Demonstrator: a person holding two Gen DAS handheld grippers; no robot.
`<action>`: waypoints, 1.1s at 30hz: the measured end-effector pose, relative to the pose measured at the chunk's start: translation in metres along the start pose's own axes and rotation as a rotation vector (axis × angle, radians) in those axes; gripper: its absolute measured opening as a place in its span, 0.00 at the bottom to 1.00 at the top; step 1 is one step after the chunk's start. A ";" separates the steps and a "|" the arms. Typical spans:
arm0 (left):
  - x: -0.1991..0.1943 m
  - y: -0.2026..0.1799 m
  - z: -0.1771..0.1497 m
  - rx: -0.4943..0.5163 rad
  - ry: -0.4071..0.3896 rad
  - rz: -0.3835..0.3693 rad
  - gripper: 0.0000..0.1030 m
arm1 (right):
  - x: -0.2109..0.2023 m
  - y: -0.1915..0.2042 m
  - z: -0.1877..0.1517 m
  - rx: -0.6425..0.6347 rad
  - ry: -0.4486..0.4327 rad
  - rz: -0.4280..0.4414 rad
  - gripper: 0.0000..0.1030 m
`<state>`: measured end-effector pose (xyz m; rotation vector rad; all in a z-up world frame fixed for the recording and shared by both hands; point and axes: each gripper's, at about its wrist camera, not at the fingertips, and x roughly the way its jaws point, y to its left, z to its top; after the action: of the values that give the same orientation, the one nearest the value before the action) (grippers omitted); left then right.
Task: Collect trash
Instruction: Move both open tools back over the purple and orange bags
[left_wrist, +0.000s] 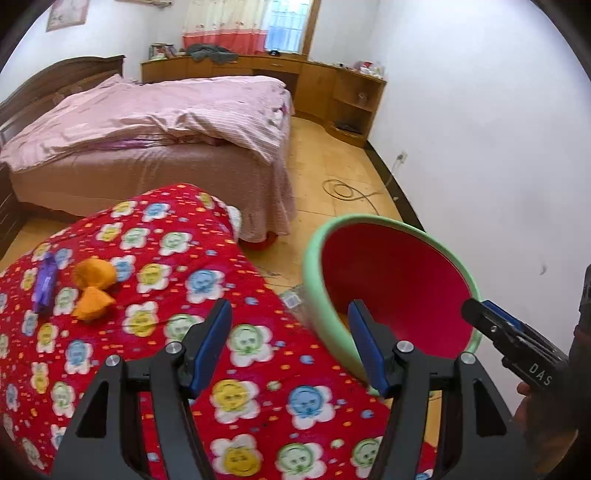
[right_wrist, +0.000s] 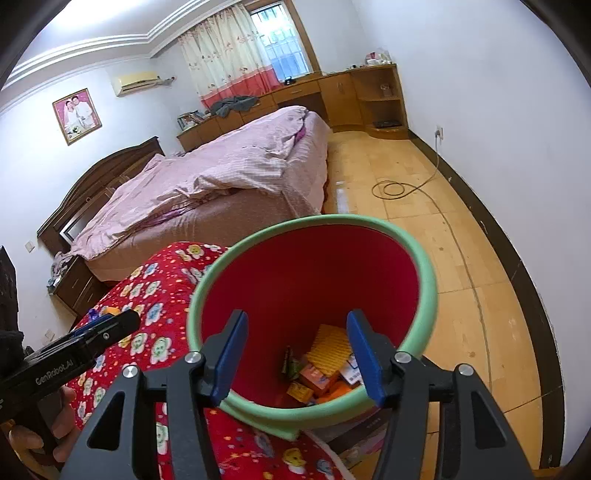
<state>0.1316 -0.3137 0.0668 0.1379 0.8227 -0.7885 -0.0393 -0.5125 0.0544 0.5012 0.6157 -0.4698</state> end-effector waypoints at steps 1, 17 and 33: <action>-0.003 0.004 0.001 -0.004 -0.005 0.009 0.63 | 0.000 0.004 0.001 -0.003 -0.001 0.006 0.58; -0.044 0.101 0.010 -0.100 -0.074 0.188 0.63 | 0.011 0.088 0.012 -0.069 0.005 0.111 0.66; -0.012 0.216 0.006 -0.241 -0.022 0.332 0.63 | 0.067 0.165 0.009 -0.131 0.078 0.172 0.67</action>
<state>0.2766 -0.1557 0.0403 0.0487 0.8410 -0.3746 0.1033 -0.4063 0.0668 0.4447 0.6675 -0.2457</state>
